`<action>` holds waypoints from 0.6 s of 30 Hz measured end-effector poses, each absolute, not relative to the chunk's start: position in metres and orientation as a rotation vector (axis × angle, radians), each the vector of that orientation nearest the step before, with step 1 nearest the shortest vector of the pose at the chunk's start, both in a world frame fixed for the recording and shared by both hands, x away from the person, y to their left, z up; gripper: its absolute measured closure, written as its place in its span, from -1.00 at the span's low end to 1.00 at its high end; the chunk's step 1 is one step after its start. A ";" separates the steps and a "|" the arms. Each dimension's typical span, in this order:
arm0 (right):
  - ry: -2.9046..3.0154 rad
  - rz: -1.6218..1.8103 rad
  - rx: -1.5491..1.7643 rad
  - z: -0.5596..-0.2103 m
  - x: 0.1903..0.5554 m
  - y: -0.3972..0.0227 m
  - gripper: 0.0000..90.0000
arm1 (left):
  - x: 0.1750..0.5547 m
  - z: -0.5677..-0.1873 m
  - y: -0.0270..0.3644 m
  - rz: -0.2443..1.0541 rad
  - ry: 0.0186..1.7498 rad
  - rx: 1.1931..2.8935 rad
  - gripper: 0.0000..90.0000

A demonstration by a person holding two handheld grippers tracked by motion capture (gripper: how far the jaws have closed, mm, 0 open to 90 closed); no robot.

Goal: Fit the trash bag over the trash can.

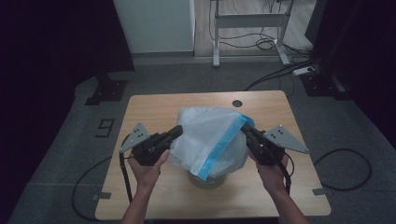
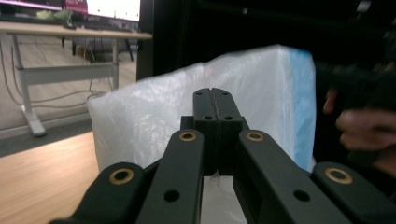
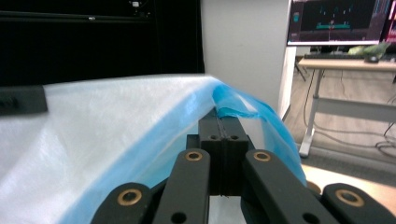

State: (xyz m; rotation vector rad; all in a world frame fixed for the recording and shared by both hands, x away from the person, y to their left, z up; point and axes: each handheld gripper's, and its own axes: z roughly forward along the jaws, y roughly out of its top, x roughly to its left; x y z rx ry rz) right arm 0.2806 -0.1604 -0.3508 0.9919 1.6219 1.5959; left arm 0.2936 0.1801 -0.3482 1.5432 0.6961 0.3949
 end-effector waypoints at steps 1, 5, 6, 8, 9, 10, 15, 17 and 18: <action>1.621 1.595 1.003 -0.353 0.281 -0.162 0.98 | 0.294 -0.347 0.181 0.395 0.697 1.532 1.00; 1.618 1.585 1.031 -0.358 0.282 -0.168 0.98 | 0.296 -0.344 0.185 0.389 0.706 1.481 1.00; 1.614 1.583 1.035 -0.359 0.282 -0.169 0.98 | 0.297 -0.343 0.186 0.391 0.708 1.471 1.00; 1.610 1.577 1.041 -0.360 0.281 -0.174 0.98 | 0.299 -0.342 0.189 0.386 0.715 1.450 1.00; 1.602 1.573 1.046 -0.360 0.281 -0.177 0.98 | 0.300 -0.342 0.191 0.386 0.718 1.440 1.00; 1.595 1.570 1.050 -0.360 0.281 -0.180 0.98 | 0.301 -0.342 0.192 0.385 0.723 1.431 1.00; 1.552 1.533 1.073 -0.354 0.283 -0.198 0.98 | 0.304 -0.343 0.195 0.384 0.732 1.391 1.00; 1.538 1.522 1.086 -0.351 0.287 -0.205 0.98 | 0.305 -0.343 0.195 0.388 0.730 1.384 1.00; 1.533 1.520 1.088 -0.349 0.288 -0.208 0.98 | 0.304 -0.343 0.195 0.392 0.728 1.382 1.00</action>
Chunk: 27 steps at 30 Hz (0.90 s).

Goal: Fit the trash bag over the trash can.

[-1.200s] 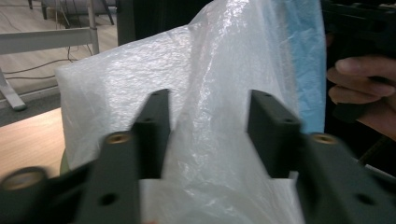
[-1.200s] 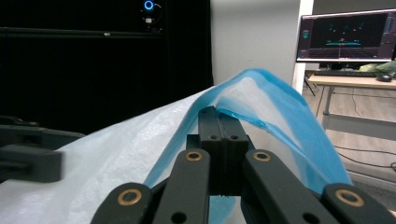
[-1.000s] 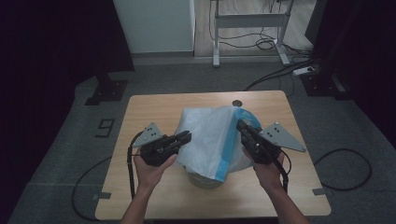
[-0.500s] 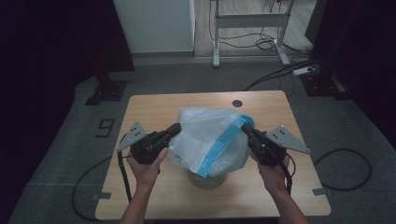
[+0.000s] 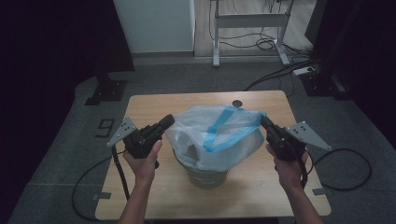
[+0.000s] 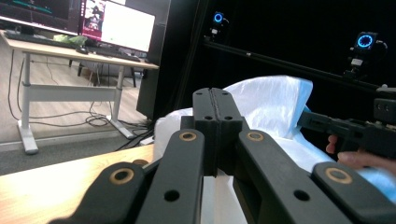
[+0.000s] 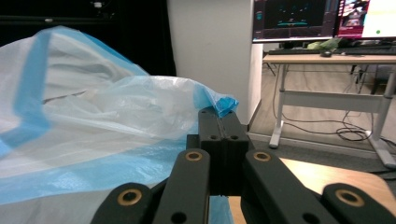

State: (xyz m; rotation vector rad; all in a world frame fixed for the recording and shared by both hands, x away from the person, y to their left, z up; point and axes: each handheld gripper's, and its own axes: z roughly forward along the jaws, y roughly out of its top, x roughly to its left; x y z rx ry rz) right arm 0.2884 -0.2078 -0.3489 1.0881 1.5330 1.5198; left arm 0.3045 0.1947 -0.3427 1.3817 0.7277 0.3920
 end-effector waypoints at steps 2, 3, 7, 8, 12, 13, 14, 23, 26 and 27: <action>1.523 1.521 1.086 -0.343 0.290 -0.211 0.98 | 0.304 -0.343 0.194 0.396 0.722 1.377 1.00; 1.519 1.522 1.080 -0.340 0.291 -0.211 0.98 | 0.304 -0.342 0.194 0.400 0.721 1.372 1.00; 1.495 1.544 1.030 -0.321 0.288 -0.208 0.98 | 0.298 -0.342 0.200 0.406 0.714 1.344 1.00; 1.491 1.552 1.018 -0.317 0.286 -0.206 0.98 | 0.296 -0.343 0.202 0.409 0.712 1.342 1.00; 1.500 1.555 0.970 -0.313 0.279 -0.197 0.98 | 0.285 -0.351 0.212 0.412 0.719 1.335 1.00; 1.507 1.555 0.969 -0.315 0.279 -0.195 0.98 | 0.284 -0.354 0.214 0.408 0.725 1.334 1.00; 1.519 1.556 0.972 -0.317 0.280 -0.194 0.98 | 0.283 -0.357 0.216 0.408 0.731 1.336 1.00; 1.599 1.540 1.008 -0.341 0.285 -0.190 0.98 | 0.291 -0.367 0.225 0.335 0.741 1.333 0.95; 1.607 1.539 1.017 -0.345 0.285 -0.192 0.98 | 0.292 -0.363 0.224 0.343 0.729 1.342 0.74; 1.607 1.539 1.017 -0.345 0.285 -0.193 0.98 | 0.292 -0.360 0.223 0.334 0.718 1.346 0.67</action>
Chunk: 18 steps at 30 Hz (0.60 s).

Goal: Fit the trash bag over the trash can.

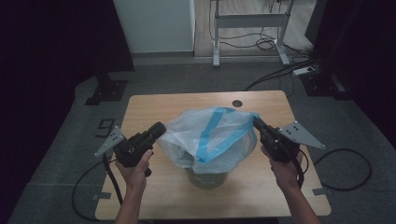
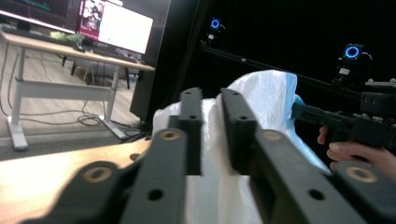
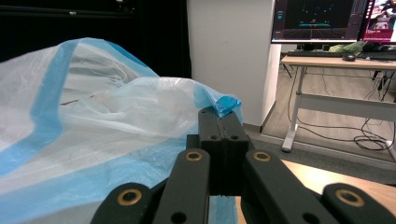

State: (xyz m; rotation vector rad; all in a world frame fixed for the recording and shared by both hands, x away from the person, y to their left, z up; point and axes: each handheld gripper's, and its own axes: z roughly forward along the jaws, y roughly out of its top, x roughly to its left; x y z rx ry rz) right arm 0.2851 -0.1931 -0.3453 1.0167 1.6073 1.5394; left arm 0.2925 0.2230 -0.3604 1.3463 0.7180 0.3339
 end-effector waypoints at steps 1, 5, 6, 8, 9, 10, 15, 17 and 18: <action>1.607 1.538 1.015 -0.345 0.285 -0.194 0.98 | 0.293 -0.358 0.222 0.330 0.713 1.357 0.59; 1.606 1.538 1.009 -0.342 0.284 -0.195 0.98 | 0.293 -0.349 0.217 0.360 0.708 1.397 0.27; 1.604 1.539 1.006 -0.341 0.283 -0.195 0.98 | 0.293 -0.347 0.216 0.371 0.706 1.406 0.21; 1.605 1.538 1.001 -0.340 0.282 -0.194 0.98 | 0.294 -0.342 0.214 0.375 0.697 1.437 0.11; 1.607 1.537 0.997 -0.339 0.282 -0.194 0.98 | 0.294 -0.340 0.212 0.385 0.697 1.449 0.07; 1.609 1.535 0.993 -0.338 0.282 -0.194 0.98 | 0.295 -0.338 0.211 0.393 0.693 1.462 0.03; 1.616 1.526 0.980 -0.336 0.283 -0.191 0.98 | 0.297 -0.329 0.203 0.413 0.675 1.543 -0.10; 1.620 1.527 0.976 -0.335 0.283 -0.189 0.98 | 0.299 -0.326 0.198 0.425 0.675 1.575 -0.12; 1.624 1.525 0.973 -0.335 0.283 -0.188 0.98 | 0.300 -0.325 0.196 0.429 0.670 1.587 -0.12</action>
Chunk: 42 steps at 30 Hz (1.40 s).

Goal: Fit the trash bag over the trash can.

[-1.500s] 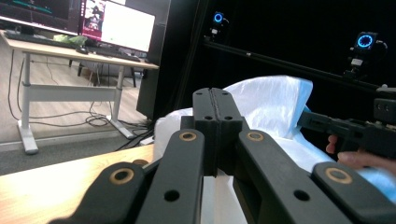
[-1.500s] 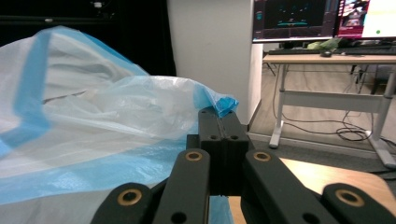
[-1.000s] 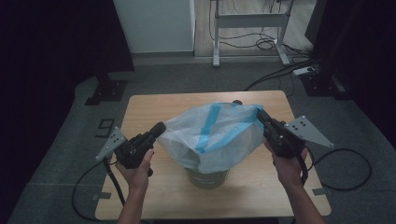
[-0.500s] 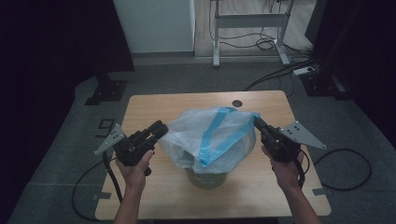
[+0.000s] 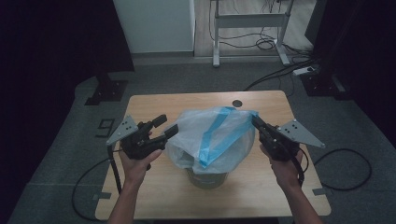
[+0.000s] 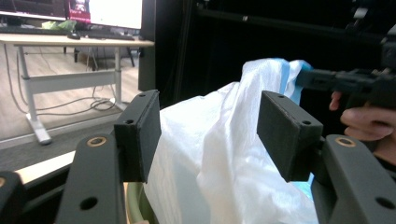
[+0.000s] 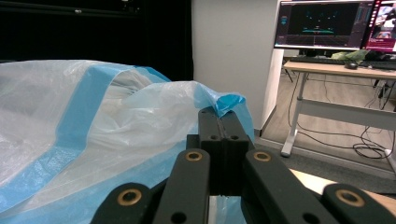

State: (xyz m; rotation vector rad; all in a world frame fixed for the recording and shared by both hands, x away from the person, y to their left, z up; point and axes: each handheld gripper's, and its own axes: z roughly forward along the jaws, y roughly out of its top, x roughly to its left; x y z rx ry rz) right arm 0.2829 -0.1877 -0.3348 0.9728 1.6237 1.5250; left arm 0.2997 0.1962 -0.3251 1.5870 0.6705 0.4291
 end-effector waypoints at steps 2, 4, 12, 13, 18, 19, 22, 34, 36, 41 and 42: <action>1.630 1.520 0.967 -0.335 0.283 -0.185 0.98 | 0.303 -0.323 0.192 0.434 0.668 1.614 -0.11; 1.635 1.522 0.965 -0.335 0.283 -0.183 0.98 | 0.307 -0.322 0.189 0.430 0.667 1.648 0.00; 1.657 1.517 0.950 -0.334 0.285 -0.177 0.98 | 0.314 -0.321 0.183 0.456 0.654 1.651 0.76; 1.660 1.514 0.949 -0.335 0.285 -0.177 0.98 | 0.314 -0.321 0.184 0.459 0.657 1.624 0.80; 1.675 1.499 0.955 -0.340 0.284 -0.178 0.98 | 0.317 -0.322 0.195 0.421 0.691 1.466 0.99; 1.676 1.497 0.958 -0.341 0.284 -0.180 0.98 | 0.318 -0.323 0.197 0.416 0.698 1.451 1.00; 1.676 1.491 0.971 -0.344 0.284 -0.184 0.98 | 0.320 -0.326 0.201 0.423 0.715 1.429 1.00; 1.632 1.431 1.040 -0.338 0.301 -0.205 0.98 | 0.324 -0.330 0.206 0.454 0.733 1.363 1.00; 1.615 1.427 1.051 -0.332 0.306 -0.209 0.98 | 0.324 -0.329 0.206 0.457 0.730 1.357 1.00; 1.565 1.451 1.014 -0.312 0.307 -0.210 0.98 | 0.316 -0.329 0.207 0.462 0.696 1.335 1.00; 1.554 1.461 0.998 -0.308 0.303 -0.209 0.98 | 0.313 -0.329 0.208 0.463 0.689 1.333 1.00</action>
